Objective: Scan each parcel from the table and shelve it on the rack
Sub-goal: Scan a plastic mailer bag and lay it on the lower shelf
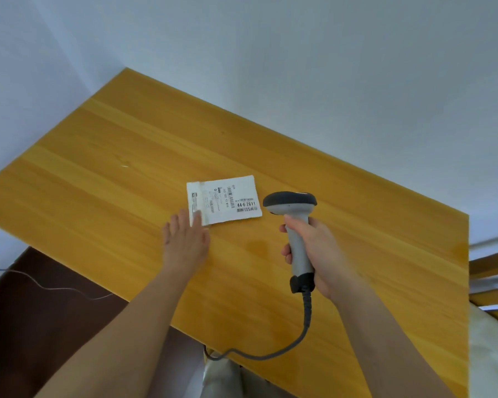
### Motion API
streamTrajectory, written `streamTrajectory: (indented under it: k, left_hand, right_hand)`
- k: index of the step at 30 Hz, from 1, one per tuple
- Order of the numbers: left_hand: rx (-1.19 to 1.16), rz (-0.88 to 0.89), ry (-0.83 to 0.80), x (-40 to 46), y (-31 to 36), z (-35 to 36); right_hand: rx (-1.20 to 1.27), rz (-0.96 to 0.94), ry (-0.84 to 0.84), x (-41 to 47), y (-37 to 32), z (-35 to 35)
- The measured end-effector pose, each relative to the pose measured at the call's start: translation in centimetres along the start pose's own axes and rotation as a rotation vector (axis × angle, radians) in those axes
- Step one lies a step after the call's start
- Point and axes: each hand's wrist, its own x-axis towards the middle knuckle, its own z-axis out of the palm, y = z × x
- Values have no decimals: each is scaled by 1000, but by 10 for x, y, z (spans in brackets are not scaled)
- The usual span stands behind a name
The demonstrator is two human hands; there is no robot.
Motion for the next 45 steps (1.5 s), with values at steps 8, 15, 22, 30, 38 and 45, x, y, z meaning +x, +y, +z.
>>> streamTrajectory:
  k: [8, 15, 22, 30, 38, 45]
  left_hand:
    - [-97, 230, -175, -2, 17, 24]
    - [-61, 374, -266, 39, 26, 16]
    - [93, 427, -340, 35, -4, 10]
    - [-159, 262, -176, 42, -16, 9]
    - [-39, 302, -284, 48, -22, 11]
    - [24, 507, -241, 12, 16, 27]
  right_hand:
    - [-65, 10, -35, 5, -10, 6]
    - [-93, -12, -22, 13, -13, 10]
    - [-71, -11, -3, 19, -19, 20]
    - [-78, -16, -30, 17, -20, 24]
    - [-85, -7, -70, 15, -20, 24]
    - [-104, 4, -62, 11, -20, 26]
